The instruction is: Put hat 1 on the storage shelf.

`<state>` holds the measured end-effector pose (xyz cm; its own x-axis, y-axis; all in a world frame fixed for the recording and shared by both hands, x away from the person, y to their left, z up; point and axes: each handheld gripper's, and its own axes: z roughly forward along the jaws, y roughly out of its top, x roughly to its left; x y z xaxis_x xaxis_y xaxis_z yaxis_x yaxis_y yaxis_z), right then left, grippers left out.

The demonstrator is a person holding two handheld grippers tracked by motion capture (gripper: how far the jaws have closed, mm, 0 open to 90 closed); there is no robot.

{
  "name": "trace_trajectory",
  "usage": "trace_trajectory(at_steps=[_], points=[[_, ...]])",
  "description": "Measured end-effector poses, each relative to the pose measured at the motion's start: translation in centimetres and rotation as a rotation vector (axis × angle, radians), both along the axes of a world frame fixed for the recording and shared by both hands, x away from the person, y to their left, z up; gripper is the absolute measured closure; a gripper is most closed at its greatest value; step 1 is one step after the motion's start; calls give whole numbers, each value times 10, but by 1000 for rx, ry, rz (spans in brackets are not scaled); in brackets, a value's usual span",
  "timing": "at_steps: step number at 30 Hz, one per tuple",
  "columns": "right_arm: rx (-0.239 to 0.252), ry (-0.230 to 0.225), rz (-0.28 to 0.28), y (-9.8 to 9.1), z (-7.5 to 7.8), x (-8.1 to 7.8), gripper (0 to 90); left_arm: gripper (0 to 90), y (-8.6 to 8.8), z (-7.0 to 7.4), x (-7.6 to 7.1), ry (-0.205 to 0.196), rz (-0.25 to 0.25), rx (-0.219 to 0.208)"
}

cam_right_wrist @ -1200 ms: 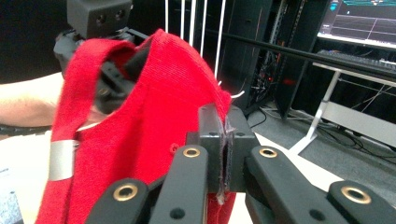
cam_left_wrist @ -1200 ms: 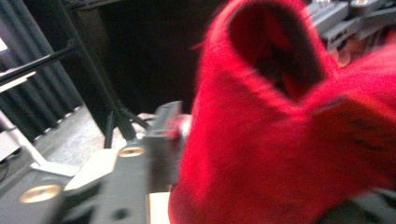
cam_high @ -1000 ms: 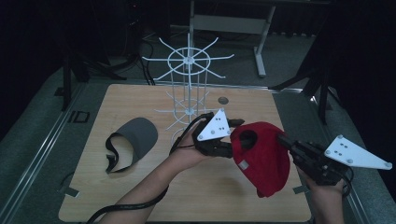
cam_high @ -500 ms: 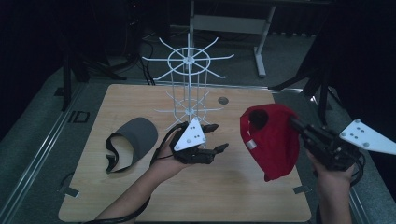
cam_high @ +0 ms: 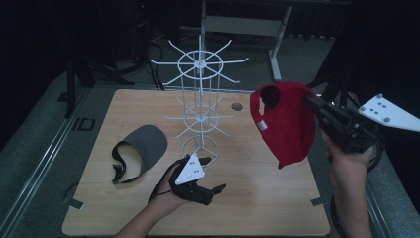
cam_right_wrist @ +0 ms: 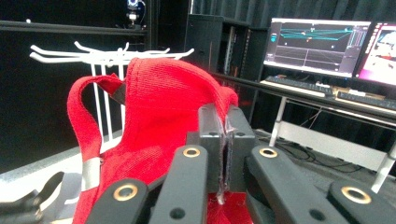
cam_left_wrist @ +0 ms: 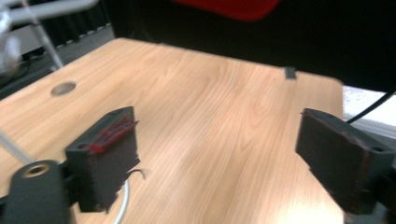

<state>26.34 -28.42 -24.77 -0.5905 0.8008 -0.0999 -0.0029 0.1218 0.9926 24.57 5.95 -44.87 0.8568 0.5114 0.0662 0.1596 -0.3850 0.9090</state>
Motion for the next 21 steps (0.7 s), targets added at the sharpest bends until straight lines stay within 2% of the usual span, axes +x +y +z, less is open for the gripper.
trace_trajectory(at_steps=[4,8,11,12,17,21], points=[[-6,-6,-1,9,10,8,880,52,8,-13,-4,20,36,3],[-8,-6,7,18,20,15,880,47,14,-26,-5,64,48,-9],[-1,-2,7,22,24,21,880,47,15,-29,-5,67,55,-7],[0,5,14,26,27,26,879,47,16,-37,-6,82,57,-2],[-21,17,7,39,29,36,879,48,20,-39,-7,87,70,-7],[-43,33,0,45,22,43,879,53,23,-41,-8,87,77,-18]])
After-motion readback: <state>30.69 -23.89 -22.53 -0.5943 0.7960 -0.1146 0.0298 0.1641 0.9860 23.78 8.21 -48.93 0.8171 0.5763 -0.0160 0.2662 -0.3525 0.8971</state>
